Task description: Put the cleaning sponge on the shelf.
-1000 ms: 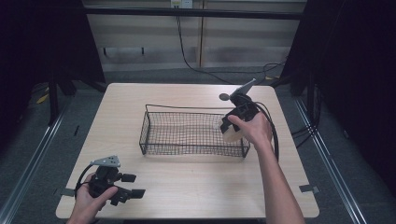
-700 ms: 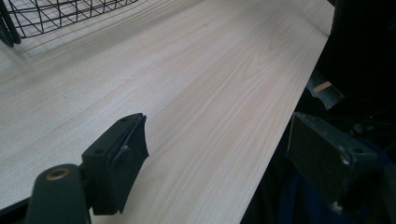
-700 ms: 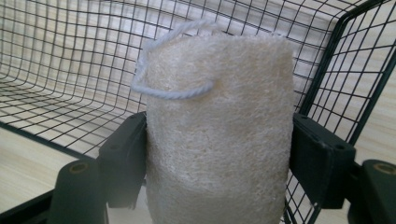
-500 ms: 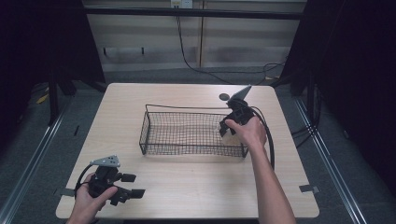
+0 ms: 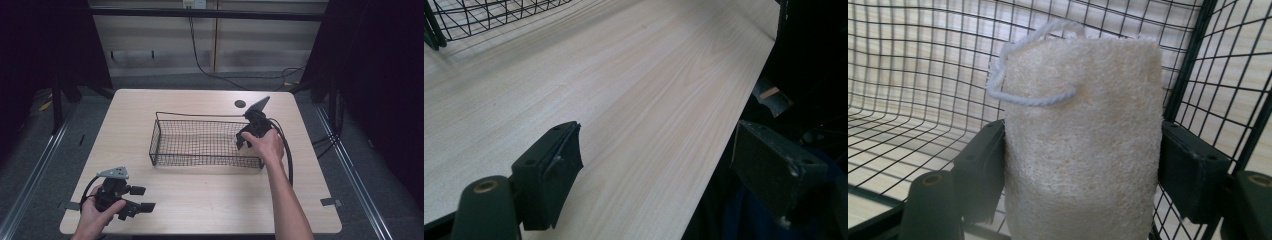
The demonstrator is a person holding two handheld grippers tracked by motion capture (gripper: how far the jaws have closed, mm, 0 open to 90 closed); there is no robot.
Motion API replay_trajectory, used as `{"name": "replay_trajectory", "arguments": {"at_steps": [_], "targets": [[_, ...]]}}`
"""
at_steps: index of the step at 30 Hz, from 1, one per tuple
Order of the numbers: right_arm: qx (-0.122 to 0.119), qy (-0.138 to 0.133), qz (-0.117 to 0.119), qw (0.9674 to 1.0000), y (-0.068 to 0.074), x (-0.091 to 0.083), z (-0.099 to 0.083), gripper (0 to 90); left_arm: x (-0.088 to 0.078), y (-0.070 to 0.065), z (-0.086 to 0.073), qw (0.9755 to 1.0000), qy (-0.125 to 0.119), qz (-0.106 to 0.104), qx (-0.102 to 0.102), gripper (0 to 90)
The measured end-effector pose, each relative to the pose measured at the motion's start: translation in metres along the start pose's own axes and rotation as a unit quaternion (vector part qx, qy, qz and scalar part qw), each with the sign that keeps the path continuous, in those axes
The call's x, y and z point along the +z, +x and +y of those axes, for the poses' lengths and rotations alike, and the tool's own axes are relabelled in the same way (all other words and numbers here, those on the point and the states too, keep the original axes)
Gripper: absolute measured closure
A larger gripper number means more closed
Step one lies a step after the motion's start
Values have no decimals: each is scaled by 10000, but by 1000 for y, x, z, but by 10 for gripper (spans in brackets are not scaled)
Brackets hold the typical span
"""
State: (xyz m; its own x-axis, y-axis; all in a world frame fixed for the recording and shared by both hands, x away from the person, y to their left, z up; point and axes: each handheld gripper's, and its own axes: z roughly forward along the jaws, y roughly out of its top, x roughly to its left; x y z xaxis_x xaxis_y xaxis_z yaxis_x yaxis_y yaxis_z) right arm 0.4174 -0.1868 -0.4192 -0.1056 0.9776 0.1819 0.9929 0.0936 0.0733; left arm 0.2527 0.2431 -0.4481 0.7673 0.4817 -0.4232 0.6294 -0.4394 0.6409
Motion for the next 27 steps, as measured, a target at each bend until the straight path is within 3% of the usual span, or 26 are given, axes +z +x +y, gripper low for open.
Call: {"name": "replay_trajectory", "arguments": {"at_steps": [11,20,27], "targets": [[78,196,-162,9996,-2,14,-3,268,1,-1,0,10000,-12,11,-12,195],[141,196,-300,9993,4,19,-2,268,0,0,0,10000,1,-7,2,195],[37,268,-417,9988,9,24,-2,267,-1,-1,0,10000,-5,0,-2,195]]}}
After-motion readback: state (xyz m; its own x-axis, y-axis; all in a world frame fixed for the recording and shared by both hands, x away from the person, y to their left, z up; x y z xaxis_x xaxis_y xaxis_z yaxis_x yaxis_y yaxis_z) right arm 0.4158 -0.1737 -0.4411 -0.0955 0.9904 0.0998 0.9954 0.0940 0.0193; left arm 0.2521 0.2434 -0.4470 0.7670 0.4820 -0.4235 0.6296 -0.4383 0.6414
